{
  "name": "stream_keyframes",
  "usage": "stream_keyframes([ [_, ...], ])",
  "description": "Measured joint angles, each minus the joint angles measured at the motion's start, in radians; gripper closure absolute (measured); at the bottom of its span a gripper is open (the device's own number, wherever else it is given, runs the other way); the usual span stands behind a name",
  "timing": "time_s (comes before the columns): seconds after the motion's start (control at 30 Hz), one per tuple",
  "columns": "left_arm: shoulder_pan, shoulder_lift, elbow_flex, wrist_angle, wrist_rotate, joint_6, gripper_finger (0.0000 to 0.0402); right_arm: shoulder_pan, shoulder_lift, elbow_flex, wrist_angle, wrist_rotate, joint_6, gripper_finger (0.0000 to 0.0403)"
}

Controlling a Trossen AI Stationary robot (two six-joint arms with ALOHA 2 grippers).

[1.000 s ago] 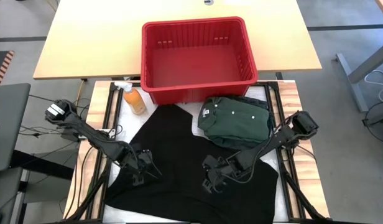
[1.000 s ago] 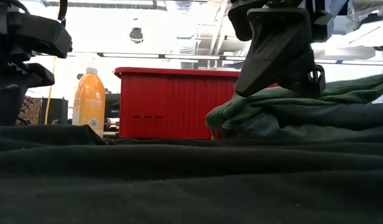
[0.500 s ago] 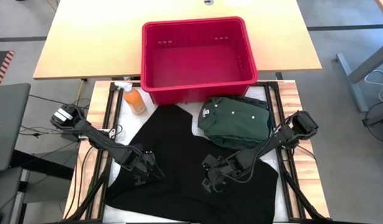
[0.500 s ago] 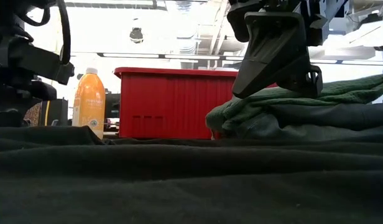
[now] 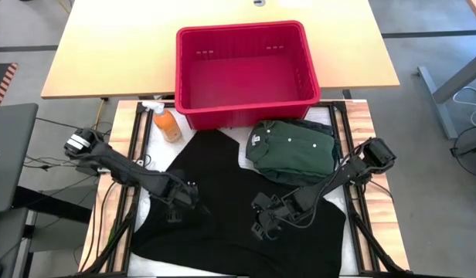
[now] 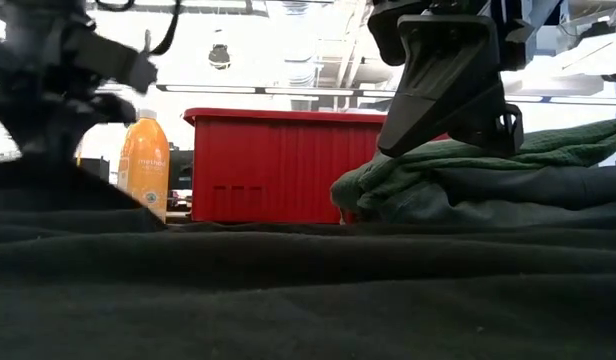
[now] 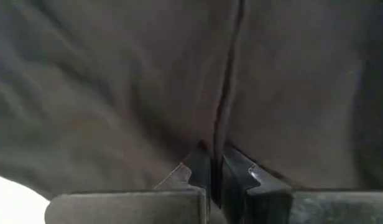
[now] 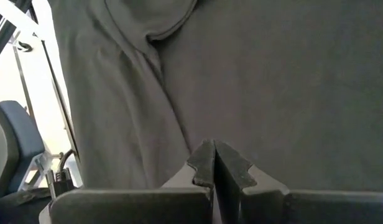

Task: Fold laundry
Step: Fold the black shirt

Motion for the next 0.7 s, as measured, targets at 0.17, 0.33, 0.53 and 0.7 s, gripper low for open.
stream_keyframes([
  [0.17,0.078,-0.001,0.107,-0.126,-0.007,0.22,0.0401,0.0,0.0,0.0,-0.001,0.0,-0.003,0.0376],
  [0.33,0.146,-0.001,0.19,-0.197,-0.009,0.347,0.0401,0.005,0.0,0.0,-0.004,0.0,-0.002,0.0376],
  [0.53,0.173,0.001,0.197,-0.231,0.122,0.403,0.0401,0.021,0.0,0.0,-0.004,-0.001,0.024,0.0376],
  [0.7,0.157,0.002,0.21,-0.263,0.233,0.305,0.0401,0.034,0.0,0.0,-0.009,0.0,0.024,0.0376],
])
